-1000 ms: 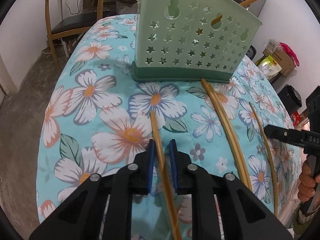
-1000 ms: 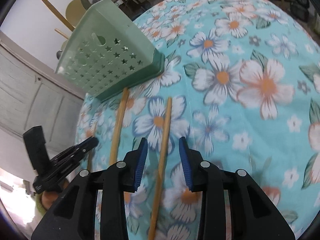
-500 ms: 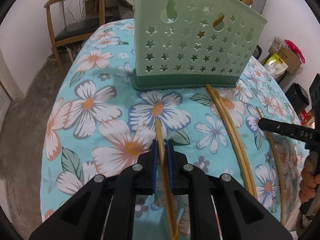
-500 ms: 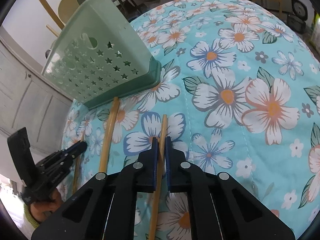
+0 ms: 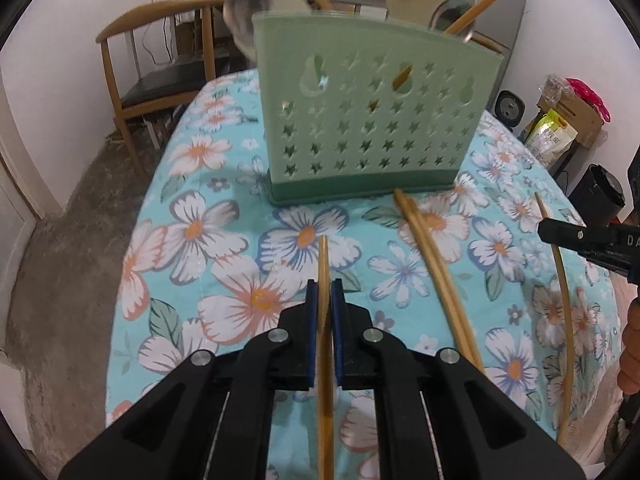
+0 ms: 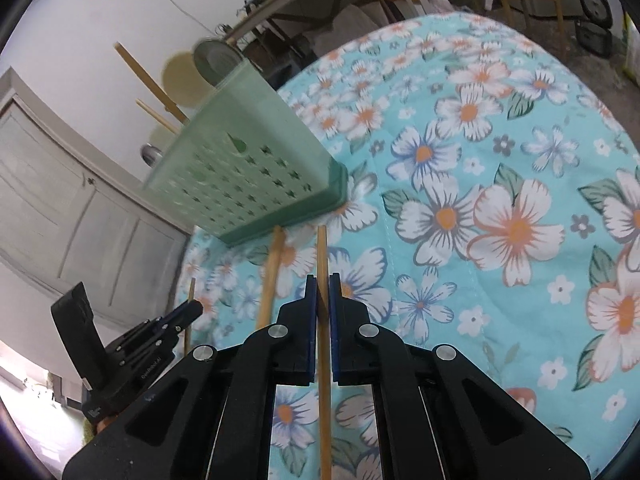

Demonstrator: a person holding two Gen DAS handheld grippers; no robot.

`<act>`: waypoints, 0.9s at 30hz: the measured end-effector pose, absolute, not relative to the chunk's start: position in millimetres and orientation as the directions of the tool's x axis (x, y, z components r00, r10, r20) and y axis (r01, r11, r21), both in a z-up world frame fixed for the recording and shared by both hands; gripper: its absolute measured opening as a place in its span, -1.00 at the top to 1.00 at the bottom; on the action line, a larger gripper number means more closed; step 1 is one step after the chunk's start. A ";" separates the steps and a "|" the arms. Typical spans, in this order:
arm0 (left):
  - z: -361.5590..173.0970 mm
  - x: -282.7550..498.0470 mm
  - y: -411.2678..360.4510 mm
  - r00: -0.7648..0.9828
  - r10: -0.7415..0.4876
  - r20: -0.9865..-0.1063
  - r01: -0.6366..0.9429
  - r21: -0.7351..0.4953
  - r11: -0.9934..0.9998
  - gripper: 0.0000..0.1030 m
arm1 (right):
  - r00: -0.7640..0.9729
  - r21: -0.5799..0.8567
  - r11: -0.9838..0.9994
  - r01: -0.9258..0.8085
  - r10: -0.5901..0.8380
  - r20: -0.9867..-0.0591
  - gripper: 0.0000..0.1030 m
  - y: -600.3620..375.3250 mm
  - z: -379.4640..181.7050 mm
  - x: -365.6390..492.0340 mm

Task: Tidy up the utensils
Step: 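Lift both chopsticks upright above the green holder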

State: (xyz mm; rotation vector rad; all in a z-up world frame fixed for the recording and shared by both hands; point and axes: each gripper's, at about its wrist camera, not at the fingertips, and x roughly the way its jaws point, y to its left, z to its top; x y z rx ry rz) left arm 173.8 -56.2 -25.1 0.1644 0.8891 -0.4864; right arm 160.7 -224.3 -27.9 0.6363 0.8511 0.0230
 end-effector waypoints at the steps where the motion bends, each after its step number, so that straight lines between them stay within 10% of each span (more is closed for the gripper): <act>1: -20.4 170.9 -56.5 0.540 -0.341 -0.770 0.476 -0.055 0.878 0.88 | 0.679 0.538 0.813 0.223 0.267 -0.684 0.92 -222.3 -23.9 160.0; 27: 38.8 141.2 -62.8 0.630 -0.379 -0.678 0.520 0.005 0.854 0.88 | 0.780 0.567 0.815 0.118 0.277 -0.561 0.92 -209.7 37.7 140.9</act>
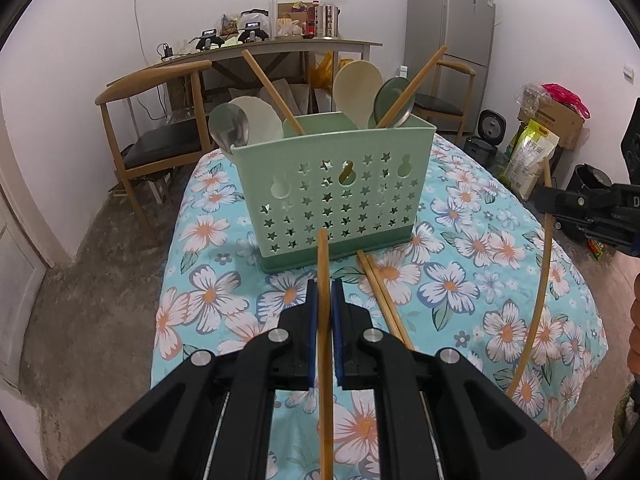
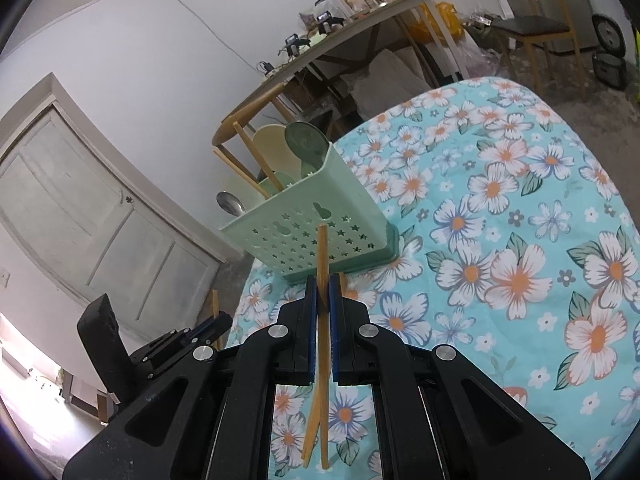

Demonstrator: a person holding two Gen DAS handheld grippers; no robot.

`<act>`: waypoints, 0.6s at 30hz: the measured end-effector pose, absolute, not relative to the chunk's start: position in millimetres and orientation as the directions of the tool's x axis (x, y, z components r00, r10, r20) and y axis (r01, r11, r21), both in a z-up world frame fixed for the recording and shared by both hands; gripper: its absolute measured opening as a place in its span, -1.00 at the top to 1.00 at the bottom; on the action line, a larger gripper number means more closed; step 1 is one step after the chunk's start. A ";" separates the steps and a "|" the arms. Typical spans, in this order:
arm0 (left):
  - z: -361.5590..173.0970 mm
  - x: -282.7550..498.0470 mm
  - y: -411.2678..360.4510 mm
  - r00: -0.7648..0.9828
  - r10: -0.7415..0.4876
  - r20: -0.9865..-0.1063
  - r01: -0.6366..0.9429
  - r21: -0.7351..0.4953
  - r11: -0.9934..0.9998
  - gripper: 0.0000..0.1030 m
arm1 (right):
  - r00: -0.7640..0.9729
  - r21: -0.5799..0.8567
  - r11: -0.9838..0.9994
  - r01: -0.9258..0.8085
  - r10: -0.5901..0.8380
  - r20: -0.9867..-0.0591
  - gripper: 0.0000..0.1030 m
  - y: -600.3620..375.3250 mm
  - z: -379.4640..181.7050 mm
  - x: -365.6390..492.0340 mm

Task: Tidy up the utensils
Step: 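Lift both chopsticks upright above the green holder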

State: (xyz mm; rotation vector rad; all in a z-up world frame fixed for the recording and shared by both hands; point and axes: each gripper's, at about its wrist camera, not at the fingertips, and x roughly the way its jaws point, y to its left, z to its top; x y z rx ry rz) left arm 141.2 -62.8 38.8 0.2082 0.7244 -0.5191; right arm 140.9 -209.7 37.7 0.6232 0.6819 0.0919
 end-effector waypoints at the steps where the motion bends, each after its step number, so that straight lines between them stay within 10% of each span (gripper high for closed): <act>1: 38.5 141.3 -62.6 0.630 -0.379 -0.678 0.519 0.006 0.855 0.88 | 0.781 0.566 0.816 0.118 0.276 -0.560 0.92 -210.0 38.0 140.7; 18: 39.7 141.5 -65.4 0.636 -0.369 -0.678 0.517 0.020 0.855 0.88 | 0.787 0.571 0.812 0.118 0.274 -0.552 0.92 -213.3 39.0 137.0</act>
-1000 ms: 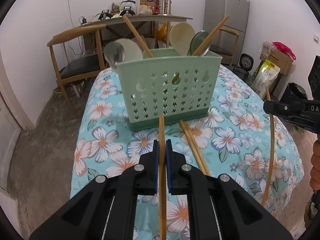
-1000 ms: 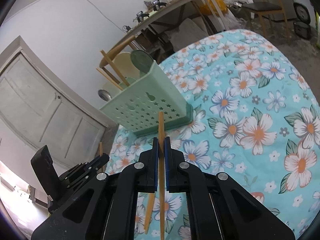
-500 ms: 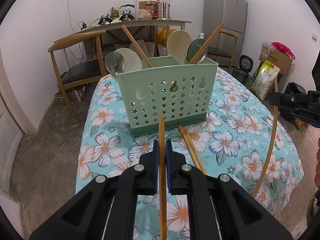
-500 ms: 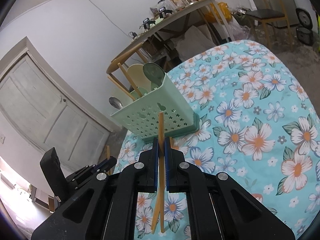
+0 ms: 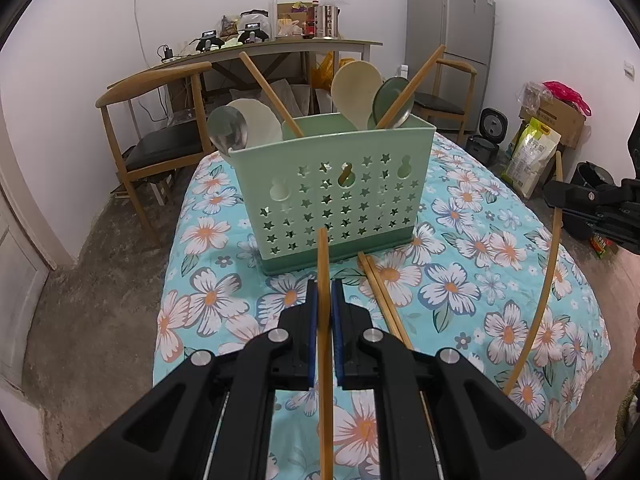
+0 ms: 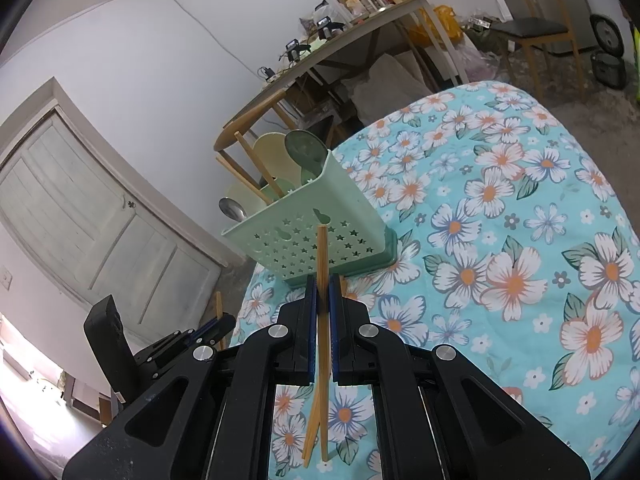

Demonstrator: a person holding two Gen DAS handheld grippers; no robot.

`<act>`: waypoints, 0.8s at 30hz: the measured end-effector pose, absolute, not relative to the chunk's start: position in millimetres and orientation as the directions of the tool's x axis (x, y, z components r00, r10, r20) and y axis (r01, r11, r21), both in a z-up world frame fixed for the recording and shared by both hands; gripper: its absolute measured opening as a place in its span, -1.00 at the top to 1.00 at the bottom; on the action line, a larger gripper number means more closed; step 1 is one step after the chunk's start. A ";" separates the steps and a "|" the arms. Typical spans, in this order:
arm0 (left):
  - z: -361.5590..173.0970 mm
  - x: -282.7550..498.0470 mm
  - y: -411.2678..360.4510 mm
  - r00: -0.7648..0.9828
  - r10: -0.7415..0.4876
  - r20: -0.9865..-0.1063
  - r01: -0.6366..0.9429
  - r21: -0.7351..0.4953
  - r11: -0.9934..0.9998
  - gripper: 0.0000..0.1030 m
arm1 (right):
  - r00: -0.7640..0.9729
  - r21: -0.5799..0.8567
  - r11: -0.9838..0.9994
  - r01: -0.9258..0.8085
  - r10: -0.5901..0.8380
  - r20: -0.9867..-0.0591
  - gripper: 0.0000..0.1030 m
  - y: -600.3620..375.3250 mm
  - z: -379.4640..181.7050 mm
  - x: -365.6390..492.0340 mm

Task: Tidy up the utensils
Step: 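Lift both chopsticks upright above the green holder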

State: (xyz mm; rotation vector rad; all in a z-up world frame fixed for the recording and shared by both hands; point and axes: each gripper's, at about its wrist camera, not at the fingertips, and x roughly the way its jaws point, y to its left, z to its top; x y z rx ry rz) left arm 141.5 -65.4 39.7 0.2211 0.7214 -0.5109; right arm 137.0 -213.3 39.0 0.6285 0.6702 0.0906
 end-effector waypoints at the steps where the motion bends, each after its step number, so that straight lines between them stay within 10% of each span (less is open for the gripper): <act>1: 39.5 141.4 -65.3 0.636 -0.369 -0.678 0.517 0.019 0.856 0.88 | 0.787 0.571 0.812 0.118 0.275 -0.553 0.92 -213.3 39.1 137.1; 24: 102.4 143.7 -48.7 0.670 -0.511 -0.539 0.559 -0.088 0.825 0.88 | 0.785 0.579 0.806 0.123 0.278 -0.554 0.92 -215.3 38.3 135.5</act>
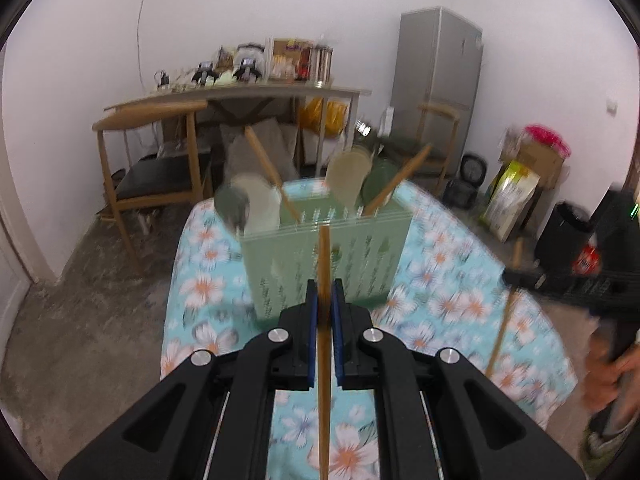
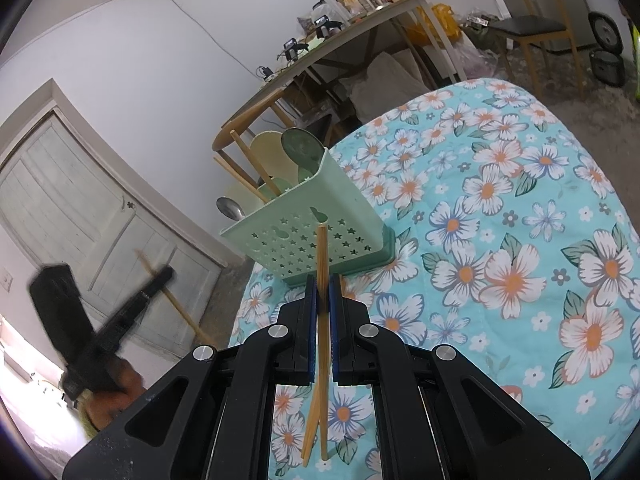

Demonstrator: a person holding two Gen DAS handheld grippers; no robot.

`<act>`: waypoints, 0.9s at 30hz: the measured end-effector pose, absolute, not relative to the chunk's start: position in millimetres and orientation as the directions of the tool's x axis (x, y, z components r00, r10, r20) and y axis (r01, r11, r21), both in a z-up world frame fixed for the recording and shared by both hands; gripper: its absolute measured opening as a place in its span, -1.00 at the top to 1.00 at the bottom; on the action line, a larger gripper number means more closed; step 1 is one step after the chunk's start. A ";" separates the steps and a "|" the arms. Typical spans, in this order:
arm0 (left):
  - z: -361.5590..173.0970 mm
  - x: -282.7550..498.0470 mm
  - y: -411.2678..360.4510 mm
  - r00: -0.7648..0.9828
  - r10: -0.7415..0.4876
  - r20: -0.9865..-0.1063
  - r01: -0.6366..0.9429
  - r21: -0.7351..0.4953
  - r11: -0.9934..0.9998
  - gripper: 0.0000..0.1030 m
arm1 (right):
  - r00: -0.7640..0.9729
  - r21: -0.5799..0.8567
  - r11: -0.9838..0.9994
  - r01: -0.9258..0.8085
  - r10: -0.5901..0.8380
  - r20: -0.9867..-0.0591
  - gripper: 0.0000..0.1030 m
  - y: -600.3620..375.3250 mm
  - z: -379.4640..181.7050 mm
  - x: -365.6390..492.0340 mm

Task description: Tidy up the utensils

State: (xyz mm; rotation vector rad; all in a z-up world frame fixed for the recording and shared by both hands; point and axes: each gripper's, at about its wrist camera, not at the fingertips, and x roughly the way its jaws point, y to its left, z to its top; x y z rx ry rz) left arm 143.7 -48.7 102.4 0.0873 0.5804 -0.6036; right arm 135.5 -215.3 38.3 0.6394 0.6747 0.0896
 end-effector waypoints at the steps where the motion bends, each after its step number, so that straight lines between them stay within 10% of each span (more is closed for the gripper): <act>1: 109.8 144.5 -47.5 0.671 -0.523 -0.526 0.564 -0.097 0.820 0.88 | 0.785 0.581 0.805 0.124 0.278 -0.553 0.92 -215.5 38.2 135.5; 27: 268.6 217.1 -71.6 0.731 -0.658 -0.181 0.636 -0.169 0.753 0.89 | 0.790 0.631 0.760 0.156 0.288 -0.542 0.92 -248.8 18.8 137.2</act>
